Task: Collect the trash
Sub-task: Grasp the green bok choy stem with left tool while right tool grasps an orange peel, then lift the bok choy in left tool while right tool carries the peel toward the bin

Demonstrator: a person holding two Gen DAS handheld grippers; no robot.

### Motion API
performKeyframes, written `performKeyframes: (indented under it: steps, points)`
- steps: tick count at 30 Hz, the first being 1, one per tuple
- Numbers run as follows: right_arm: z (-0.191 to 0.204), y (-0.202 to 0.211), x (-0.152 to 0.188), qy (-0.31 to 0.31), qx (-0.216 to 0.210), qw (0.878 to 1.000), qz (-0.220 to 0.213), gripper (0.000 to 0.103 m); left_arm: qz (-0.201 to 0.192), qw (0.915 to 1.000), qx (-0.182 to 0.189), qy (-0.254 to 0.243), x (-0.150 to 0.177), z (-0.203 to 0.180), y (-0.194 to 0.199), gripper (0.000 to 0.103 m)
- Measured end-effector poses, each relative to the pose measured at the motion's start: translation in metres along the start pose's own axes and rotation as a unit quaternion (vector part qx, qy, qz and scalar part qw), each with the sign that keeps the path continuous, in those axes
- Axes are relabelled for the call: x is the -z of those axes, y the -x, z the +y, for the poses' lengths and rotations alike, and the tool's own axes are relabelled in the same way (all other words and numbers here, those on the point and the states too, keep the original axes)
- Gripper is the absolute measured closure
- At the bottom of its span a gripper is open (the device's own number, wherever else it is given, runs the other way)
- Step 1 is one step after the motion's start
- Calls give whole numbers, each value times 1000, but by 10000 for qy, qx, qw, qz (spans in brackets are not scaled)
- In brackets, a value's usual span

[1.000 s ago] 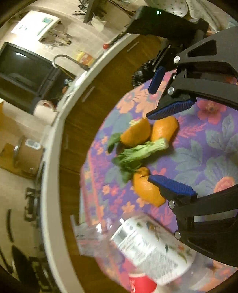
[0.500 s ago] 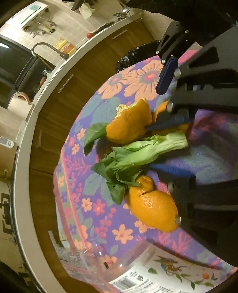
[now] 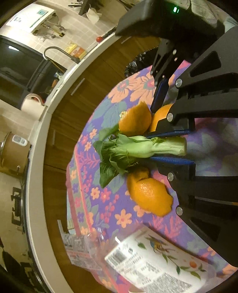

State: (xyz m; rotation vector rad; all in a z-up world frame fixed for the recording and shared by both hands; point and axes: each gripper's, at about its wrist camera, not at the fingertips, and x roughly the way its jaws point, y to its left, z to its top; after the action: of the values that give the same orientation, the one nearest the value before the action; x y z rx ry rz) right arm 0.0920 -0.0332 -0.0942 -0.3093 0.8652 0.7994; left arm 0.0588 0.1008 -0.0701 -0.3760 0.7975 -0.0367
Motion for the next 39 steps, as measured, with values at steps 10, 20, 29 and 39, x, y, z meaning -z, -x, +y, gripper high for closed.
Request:
performKeyframes:
  steps: [10, 20, 29, 39]
  points:
    - [21, 25, 17, 192, 59, 9995, -241, 85, -271, 9996, -12, -18, 9, -3, 36, 86]
    - [8, 92, 37, -71, 23, 9970, -773, 86, -589, 9975, 94, -387, 9, -44, 72, 86]
    - [-81, 151, 62, -880, 478, 9869, -1266, 86, -332, 9926, 444, -1083, 8, -129, 47, 86]
    - [-211, 172, 122, -2158, 918, 9636, -1280, 86, 304, 9786, 1288, -1578, -3, -224, -6, 86]
